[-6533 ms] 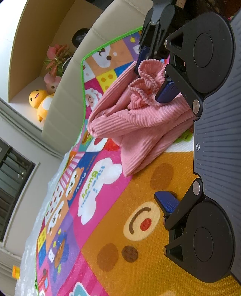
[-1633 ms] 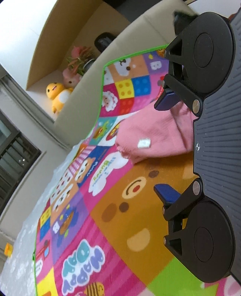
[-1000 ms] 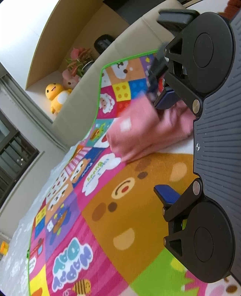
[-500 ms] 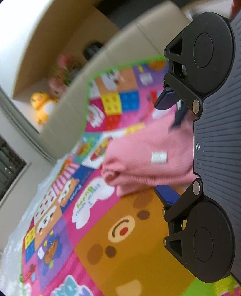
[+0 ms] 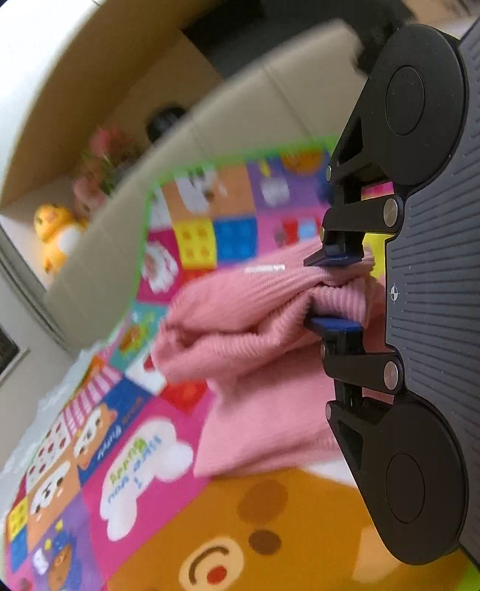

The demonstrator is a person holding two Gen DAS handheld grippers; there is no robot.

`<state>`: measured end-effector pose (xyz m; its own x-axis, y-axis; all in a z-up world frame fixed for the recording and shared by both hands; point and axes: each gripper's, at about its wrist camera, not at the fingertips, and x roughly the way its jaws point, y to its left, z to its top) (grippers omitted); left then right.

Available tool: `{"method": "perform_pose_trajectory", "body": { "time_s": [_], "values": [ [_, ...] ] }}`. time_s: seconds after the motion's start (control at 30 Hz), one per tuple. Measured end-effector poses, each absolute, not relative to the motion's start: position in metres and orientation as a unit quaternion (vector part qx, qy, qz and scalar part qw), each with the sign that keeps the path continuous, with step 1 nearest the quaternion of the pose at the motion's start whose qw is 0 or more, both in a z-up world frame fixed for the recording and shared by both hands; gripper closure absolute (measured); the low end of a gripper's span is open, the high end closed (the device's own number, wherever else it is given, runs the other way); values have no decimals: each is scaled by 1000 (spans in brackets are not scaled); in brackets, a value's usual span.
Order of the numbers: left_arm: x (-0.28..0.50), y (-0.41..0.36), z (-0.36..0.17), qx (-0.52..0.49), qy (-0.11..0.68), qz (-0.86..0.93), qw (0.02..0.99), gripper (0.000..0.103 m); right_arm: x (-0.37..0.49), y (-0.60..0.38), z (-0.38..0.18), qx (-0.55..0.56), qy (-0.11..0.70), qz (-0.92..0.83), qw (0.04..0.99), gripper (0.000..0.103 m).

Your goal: Fold clothes

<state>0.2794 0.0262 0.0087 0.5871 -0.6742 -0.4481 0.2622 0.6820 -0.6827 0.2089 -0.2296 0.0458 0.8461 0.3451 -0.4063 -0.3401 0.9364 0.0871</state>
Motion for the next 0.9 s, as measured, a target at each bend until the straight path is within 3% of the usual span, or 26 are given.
{"method": "perform_pose_trajectory", "body": {
  "time_s": [0.33,0.37,0.4,0.5,0.53,0.8,0.9],
  "values": [
    [265,68,-12,-295,364,-231,852,72,248,-202,15,23,261,209,942,34],
    [264,72,-11,-300,360,-234,852,71,252,-196,9,35,278,212,936,43],
    [264,75,-6,-306,351,-242,851,68,252,-189,5,41,288,218,932,56],
    [263,84,9,-321,319,-268,850,40,236,-156,0,-9,279,226,933,58],
    [265,83,13,-317,316,-266,854,38,233,-146,-2,-24,276,222,935,58],
    [300,81,5,-254,345,-198,882,46,207,-132,3,-53,268,279,921,54],
    [292,101,10,-292,319,-229,872,46,197,-147,7,-60,255,270,927,45]
  ]
}}
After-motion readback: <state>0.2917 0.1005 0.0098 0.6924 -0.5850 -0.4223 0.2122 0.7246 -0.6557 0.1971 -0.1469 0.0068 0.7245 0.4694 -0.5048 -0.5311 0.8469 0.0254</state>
